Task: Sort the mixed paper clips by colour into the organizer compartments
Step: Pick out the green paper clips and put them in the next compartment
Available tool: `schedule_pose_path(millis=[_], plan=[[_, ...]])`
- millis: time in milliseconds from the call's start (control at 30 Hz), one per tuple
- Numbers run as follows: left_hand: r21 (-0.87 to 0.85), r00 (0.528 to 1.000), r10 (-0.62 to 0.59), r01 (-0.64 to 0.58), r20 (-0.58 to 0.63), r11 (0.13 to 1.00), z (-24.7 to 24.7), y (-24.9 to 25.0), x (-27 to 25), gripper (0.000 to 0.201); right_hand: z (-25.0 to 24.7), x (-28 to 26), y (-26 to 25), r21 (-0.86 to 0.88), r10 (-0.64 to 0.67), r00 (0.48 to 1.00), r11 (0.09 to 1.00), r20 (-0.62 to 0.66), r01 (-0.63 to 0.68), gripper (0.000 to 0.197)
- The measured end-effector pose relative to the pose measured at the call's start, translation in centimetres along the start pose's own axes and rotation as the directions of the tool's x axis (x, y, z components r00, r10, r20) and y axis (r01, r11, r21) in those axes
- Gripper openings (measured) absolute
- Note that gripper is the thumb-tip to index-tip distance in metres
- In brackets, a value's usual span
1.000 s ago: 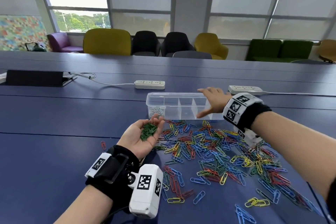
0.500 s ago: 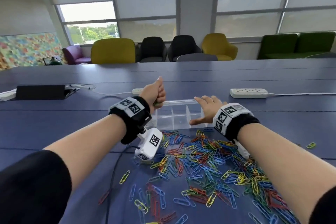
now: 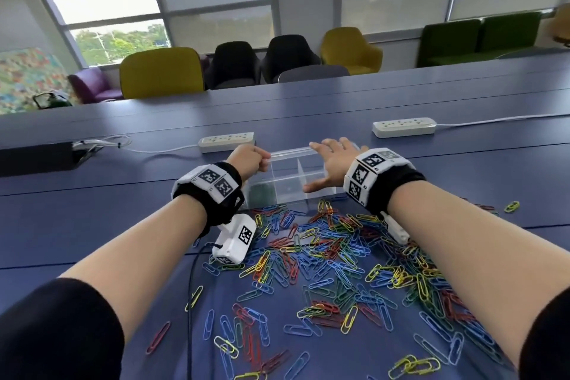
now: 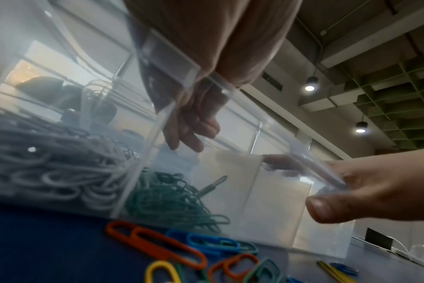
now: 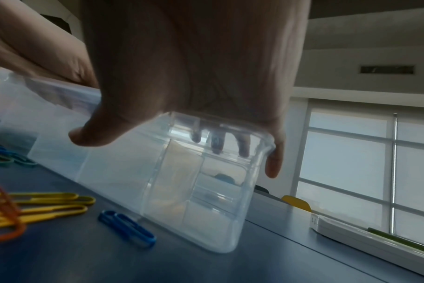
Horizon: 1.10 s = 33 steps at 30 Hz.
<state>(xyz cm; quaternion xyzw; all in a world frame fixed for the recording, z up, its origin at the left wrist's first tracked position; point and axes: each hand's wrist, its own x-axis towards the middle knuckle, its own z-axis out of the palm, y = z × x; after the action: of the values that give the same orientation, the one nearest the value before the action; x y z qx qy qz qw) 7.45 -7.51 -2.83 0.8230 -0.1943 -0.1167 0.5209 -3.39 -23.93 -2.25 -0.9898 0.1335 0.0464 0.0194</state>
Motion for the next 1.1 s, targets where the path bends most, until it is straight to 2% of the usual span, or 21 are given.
schedule_pose_path(millis=[133,300,367,433,500,567,633,733,800,933,1100], plan=[[0.117,0.997,0.075,-0.076,0.016,0.99,-0.5,0.6,-0.7,0.027,-0.2,-0.1,-0.1,0.012,0.0,1.0,1.0,0.01,0.0,0.109],[0.391,0.956,0.294,-0.277,0.018,0.878,-3.5,3.0,-3.8,0.024,-1.1,-1.0,-0.3,0.045,0.017,0.997,0.999,0.081,-0.021,0.107],[0.461,0.93,0.365,-0.342,0.041,0.819,-5.0,4.0,-6.7,0.015,-2.2,-2.1,-0.8,0.067,-0.01,1.0,0.998,0.0,0.01,0.099],[0.463,0.904,0.388,-0.426,0.18,0.778,-6.2,4.3,-9.9,0.01,-3.5,-3.8,-1.6,0.039,-0.066,0.989,0.997,-0.135,0.072,0.085],[0.451,0.854,0.307,-0.49,0.421,0.746,-6.9,3.8,-13.1,0.007,-4.2,-6.1,-2.7,0.019,-0.169,0.967,0.984,-0.192,0.176,0.067],[0.444,0.752,0.177,-0.543,0.635,0.712,-6.9,2.4,-15.4,0.004,-4.0,-8.8,-3.7,0.082,-0.323,0.942,0.94,-0.096,0.33,0.044],[0.436,0.66,0.093,-0.589,0.746,0.681,-6.3,0.6,-16.7,0.014,-3.0,-11.3,-4.6,0.21,-0.436,0.897,0.886,0.074,0.414,0.025],[0.435,0.594,0.032,-0.623,0.803,0.65,-5.3,-1.3,-17.8,0.023,-1.0,-13.3,-4.8,0.268,-0.484,0.847,0.865,0.222,0.424,0.016],[0.427,0.581,0.023,-0.623,0.813,0.655,-5.1,-1.9,-18.1,0.022,0.0,-13.6,-4.6,0.245,-0.462,0.844,0.882,0.272,0.403,0.017],[0.457,0.609,0.013,-0.609,0.793,0.648,-5.0,-1.9,-18.5,0.019,1.1,-14.0,-4.5,0.224,-0.358,0.888,0.927,0.288,0.301,0.017],[0.517,0.649,-0.019,-0.587,0.76,0.623,-5.1,-1.8,-18.8,0.018,1.5,-14.5,-4.4,0.218,-0.346,0.905,0.93,0.246,0.296,0.016]])
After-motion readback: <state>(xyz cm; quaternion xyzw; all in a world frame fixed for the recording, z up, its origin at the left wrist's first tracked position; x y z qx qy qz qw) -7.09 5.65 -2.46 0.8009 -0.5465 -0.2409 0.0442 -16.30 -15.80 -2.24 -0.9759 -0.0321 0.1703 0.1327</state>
